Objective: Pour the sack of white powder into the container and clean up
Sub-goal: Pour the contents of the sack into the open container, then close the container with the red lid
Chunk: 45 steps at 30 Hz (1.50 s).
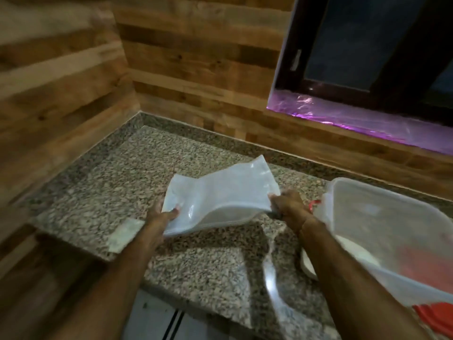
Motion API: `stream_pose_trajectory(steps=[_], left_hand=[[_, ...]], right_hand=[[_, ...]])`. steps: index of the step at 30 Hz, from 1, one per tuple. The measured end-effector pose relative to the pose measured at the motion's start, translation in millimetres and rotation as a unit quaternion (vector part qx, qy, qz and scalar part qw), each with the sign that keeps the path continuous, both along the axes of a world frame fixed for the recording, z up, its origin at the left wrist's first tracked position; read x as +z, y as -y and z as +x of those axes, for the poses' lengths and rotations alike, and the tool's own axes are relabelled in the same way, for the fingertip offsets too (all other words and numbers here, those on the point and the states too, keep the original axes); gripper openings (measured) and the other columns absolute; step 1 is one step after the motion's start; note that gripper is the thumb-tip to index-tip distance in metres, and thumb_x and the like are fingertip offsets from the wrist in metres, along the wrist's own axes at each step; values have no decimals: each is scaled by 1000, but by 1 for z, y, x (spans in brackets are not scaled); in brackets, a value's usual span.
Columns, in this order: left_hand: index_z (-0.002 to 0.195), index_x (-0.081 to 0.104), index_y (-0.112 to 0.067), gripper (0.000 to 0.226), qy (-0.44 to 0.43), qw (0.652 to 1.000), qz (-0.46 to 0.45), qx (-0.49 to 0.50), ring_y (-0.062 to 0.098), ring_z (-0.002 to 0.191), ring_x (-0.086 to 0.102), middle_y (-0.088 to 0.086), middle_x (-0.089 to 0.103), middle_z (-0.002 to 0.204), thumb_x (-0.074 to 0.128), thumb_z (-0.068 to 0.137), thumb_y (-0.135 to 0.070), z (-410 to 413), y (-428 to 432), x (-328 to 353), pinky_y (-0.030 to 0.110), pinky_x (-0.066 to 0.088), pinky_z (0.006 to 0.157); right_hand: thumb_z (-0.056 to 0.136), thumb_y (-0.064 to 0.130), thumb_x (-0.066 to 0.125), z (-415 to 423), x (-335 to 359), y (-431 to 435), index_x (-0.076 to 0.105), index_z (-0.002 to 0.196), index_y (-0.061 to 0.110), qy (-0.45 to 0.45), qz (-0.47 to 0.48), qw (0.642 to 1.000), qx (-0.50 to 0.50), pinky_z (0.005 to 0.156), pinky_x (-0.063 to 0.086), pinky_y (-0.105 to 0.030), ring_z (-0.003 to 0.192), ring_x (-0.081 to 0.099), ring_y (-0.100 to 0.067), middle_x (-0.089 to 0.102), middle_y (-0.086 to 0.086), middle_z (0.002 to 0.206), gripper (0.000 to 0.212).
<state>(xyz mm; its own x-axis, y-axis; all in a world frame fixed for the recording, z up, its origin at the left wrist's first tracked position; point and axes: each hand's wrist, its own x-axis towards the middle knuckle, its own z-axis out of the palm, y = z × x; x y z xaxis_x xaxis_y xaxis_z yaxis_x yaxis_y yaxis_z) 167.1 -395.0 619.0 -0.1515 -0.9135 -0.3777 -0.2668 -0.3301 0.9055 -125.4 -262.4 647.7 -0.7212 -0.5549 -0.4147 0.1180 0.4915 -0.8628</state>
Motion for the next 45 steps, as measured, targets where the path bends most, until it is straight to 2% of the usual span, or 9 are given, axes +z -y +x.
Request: stream_pose_trajectory(steps=[3,6,9,12,16,18,22,34,45], left_hand=[[143,53,0,59,39,999,15,7,26,108,58,14,61,136,77,92,-15,18,2,-31,31,43,84],[140,56,-1,56,59,998,36,3,28,104,62,18,65,133,78,90,-12,28,2,-58,32,48,80],[128,61,-6,47,90,996,26,-14,26,94,64,15,70,121,82,87,-14,28,-2,-73,30,50,76],[120,59,-7,44,129,991,1,-26,27,91,64,11,66,107,83,84,-13,21,-8,-83,29,45,67],[126,54,-11,60,155,988,-9,-20,31,104,65,14,66,118,88,77,-16,15,-13,-97,41,57,85],[132,49,-12,69,179,983,-22,-18,35,113,63,16,63,127,89,75,-19,9,-17,-96,49,55,94],[148,39,-10,84,271,958,-92,-18,43,134,43,23,46,145,86,79,-27,-18,-27,-67,53,39,111],[159,29,-23,81,199,913,-318,-158,36,150,30,14,36,162,68,93,-50,-169,-93,64,55,28,118],[161,27,-30,84,193,827,-431,-305,27,158,16,4,25,169,59,91,-66,-362,-305,104,53,17,125]], right_hand=[[95,12,72,3,-36,-11,65,88,1,-79,75,994,6,41,52,-27,58,62,-24,64,-15,69,14],[89,25,76,2,-65,-26,73,94,6,-113,155,981,17,74,62,-39,79,74,-28,78,-14,88,19],[91,19,76,16,-69,-42,70,95,4,-137,185,973,21,78,51,-31,89,68,-27,75,-18,104,16],[93,19,73,26,-74,-55,59,104,4,-150,215,965,12,97,48,-38,114,63,-39,66,-25,122,23],[97,12,64,27,-81,-59,57,105,6,-167,231,958,16,95,42,-34,121,59,-39,64,-24,130,12],[96,10,64,29,-80,-59,58,126,4,-178,224,958,24,99,41,-32,126,57,-39,60,-22,133,31],[87,18,73,34,-66,-55,57,132,8,-242,172,953,58,103,46,-38,123,58,-37,62,-19,129,48],[96,23,68,2,63,-99,59,133,15,-418,-120,893,113,101,43,-31,126,52,-21,58,-9,134,39],[90,58,43,-197,59,-325,56,142,24,-442,-6,894,-76,109,44,-56,135,52,-32,52,-9,148,64]])
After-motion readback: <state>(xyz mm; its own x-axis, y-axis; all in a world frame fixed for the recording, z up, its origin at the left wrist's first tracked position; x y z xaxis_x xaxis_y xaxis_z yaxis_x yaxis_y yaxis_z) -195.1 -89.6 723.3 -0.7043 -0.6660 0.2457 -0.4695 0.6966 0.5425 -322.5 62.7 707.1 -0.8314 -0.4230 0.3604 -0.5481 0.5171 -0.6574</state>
